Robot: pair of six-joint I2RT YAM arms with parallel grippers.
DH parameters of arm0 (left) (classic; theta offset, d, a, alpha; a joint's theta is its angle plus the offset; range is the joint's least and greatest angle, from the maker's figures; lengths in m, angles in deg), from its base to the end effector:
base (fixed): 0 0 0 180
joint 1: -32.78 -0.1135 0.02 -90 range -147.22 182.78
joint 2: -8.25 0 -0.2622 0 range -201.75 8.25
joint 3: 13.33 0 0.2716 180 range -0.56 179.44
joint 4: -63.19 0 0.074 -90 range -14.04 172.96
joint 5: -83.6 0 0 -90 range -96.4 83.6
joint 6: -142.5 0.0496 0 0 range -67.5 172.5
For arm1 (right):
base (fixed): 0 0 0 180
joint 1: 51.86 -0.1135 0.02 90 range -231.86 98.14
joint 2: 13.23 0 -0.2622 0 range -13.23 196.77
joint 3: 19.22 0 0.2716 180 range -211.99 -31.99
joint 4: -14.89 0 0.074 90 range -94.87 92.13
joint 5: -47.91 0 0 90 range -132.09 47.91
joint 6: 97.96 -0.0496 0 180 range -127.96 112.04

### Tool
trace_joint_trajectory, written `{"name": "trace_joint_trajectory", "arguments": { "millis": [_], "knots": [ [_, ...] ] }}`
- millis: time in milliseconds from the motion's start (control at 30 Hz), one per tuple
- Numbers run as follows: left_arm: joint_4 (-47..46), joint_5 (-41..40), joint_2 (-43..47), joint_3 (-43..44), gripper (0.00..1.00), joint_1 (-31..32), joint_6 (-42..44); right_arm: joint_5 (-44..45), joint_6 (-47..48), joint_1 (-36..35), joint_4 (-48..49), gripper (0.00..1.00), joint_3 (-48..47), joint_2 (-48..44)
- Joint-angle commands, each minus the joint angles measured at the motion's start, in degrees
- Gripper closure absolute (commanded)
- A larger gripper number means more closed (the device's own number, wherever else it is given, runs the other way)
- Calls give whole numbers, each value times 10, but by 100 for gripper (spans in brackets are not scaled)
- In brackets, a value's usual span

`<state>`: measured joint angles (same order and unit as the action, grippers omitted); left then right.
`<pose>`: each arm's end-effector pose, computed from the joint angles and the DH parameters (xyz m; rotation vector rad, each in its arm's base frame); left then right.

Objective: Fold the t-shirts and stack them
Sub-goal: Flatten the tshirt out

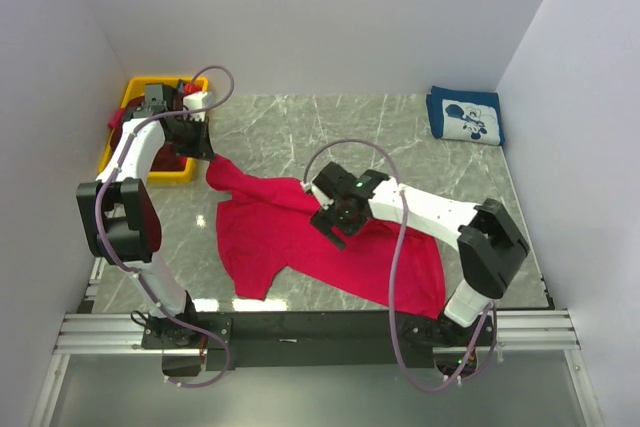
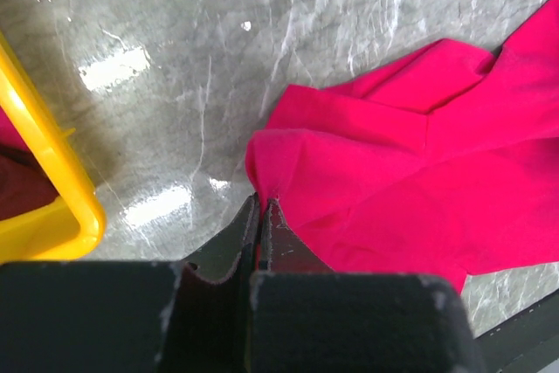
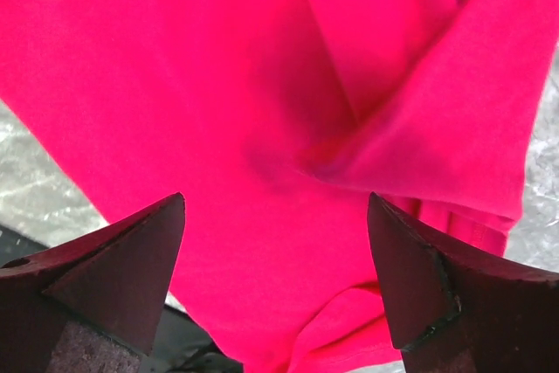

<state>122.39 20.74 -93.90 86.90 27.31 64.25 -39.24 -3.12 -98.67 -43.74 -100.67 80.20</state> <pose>0.4040 0.0160 0.2573 0.2958 2.5197 -0.5067 0.2361 0.2479 0.2023 -1.2117 2.5310 0.1065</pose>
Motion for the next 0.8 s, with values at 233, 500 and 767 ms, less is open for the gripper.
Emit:
{"name": "trace_joint_trajectory", "arguments": {
  "millis": [233, 500, 767],
  "knots": [
    [-20, -5, 23, -15, 100, -1, 13, 163, -40, -22, 71, 8, -25, 71],
    [-30, -3, 20, -31, 100, -1, 14, 172, -41, 38, 82, 13, 18, 10],
    [-25, 0, 6, -12, 100, -1, 13, 124, -21, 98, 38, 30, 32, -25]
  ]
}}
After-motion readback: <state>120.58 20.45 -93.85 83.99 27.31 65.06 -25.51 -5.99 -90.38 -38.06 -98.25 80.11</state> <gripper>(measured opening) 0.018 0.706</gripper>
